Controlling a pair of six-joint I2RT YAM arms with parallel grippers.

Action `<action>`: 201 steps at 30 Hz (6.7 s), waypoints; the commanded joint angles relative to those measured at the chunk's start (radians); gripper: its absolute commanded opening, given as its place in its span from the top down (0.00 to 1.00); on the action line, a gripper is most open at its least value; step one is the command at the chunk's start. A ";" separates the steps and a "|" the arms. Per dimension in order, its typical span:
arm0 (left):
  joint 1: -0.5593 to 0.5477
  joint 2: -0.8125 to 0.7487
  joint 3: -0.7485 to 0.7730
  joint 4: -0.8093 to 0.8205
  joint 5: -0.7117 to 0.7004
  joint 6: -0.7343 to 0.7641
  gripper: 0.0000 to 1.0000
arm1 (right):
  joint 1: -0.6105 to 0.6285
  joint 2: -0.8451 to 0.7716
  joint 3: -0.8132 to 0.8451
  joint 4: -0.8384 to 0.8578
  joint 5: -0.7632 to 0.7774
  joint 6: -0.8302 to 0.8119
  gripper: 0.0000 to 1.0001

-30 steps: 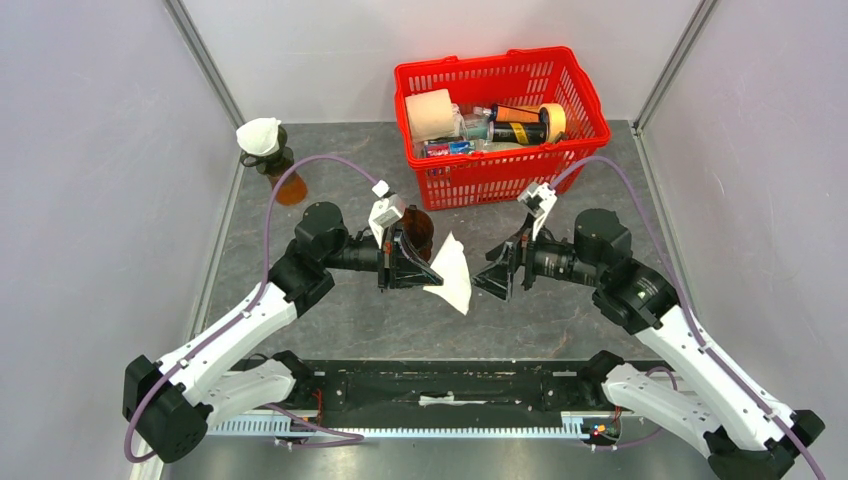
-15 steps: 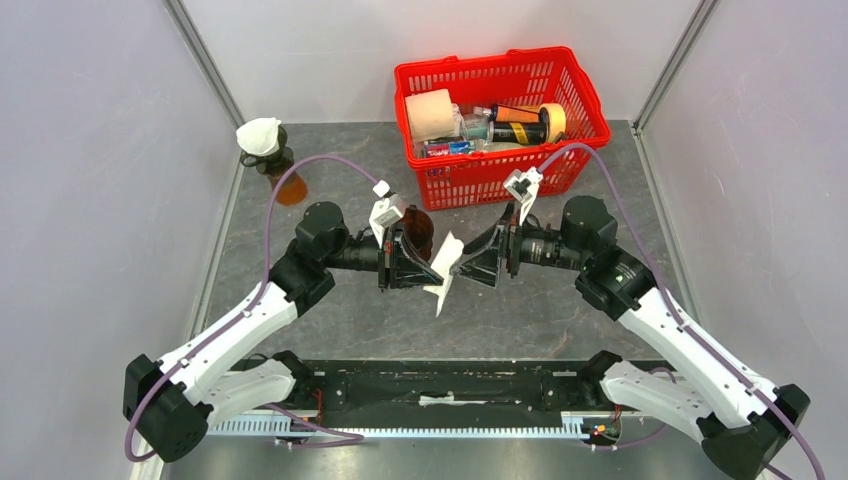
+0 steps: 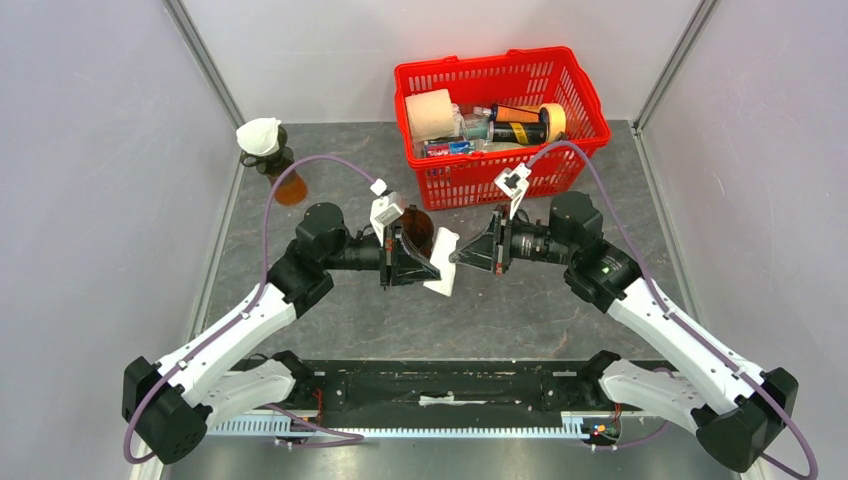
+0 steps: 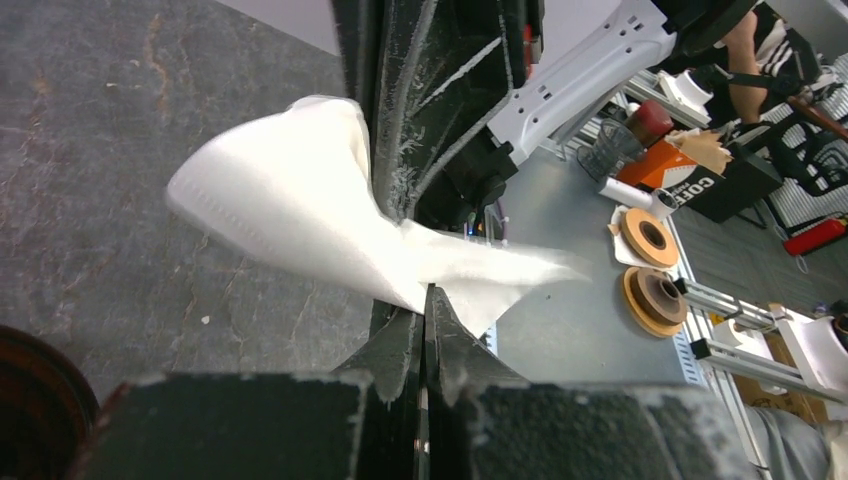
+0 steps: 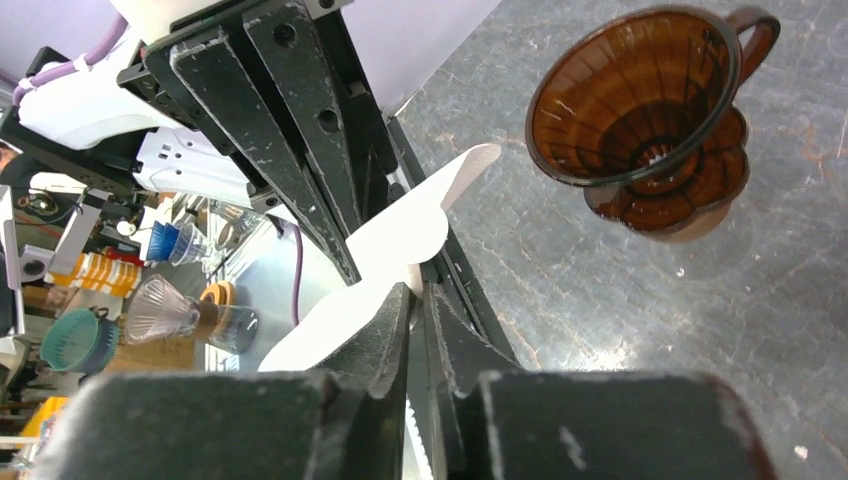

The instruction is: Place the coffee filter in the dripper

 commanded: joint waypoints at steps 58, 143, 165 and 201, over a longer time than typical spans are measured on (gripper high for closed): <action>-0.006 -0.022 0.049 -0.082 -0.006 0.136 0.98 | 0.001 -0.076 0.018 -0.282 0.093 -0.248 0.03; -0.009 -0.010 0.017 -0.045 0.116 0.159 0.98 | 0.001 -0.170 0.090 -0.400 0.151 -0.292 0.03; -0.009 -0.010 0.016 -0.050 0.119 0.165 0.98 | 0.000 -0.169 0.083 -0.387 0.116 -0.299 0.01; -0.012 0.012 0.017 0.006 0.171 0.137 0.98 | 0.001 -0.095 0.046 -0.258 -0.010 -0.249 0.13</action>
